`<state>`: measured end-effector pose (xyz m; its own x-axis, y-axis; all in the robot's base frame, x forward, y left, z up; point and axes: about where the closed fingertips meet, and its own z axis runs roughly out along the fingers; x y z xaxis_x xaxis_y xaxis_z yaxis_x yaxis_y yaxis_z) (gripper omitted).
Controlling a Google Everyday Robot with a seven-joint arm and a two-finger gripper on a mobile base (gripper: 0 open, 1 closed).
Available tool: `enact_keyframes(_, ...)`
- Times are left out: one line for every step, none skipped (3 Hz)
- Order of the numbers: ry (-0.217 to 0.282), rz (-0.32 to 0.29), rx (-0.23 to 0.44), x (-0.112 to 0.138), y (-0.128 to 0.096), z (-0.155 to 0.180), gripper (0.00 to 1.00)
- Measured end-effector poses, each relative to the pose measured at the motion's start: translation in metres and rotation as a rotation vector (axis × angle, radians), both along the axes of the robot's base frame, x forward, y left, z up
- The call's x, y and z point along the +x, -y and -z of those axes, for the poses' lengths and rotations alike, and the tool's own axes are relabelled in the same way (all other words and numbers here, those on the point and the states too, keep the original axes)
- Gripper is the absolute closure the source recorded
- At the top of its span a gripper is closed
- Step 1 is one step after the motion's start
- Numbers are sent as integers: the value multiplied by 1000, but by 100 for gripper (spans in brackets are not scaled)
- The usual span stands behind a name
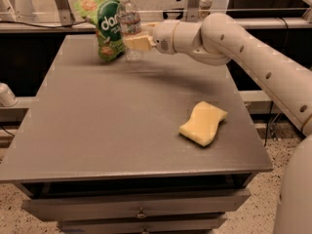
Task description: Move water bottle near green rice chip bag
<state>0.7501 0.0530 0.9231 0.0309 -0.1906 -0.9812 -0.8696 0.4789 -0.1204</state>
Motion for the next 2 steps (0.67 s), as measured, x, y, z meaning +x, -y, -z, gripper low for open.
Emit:
enact_keyframes(-13, 11, 10, 12, -1, 5, 100)
enact_keyframes(-22, 18, 7, 21, -2, 14, 100)
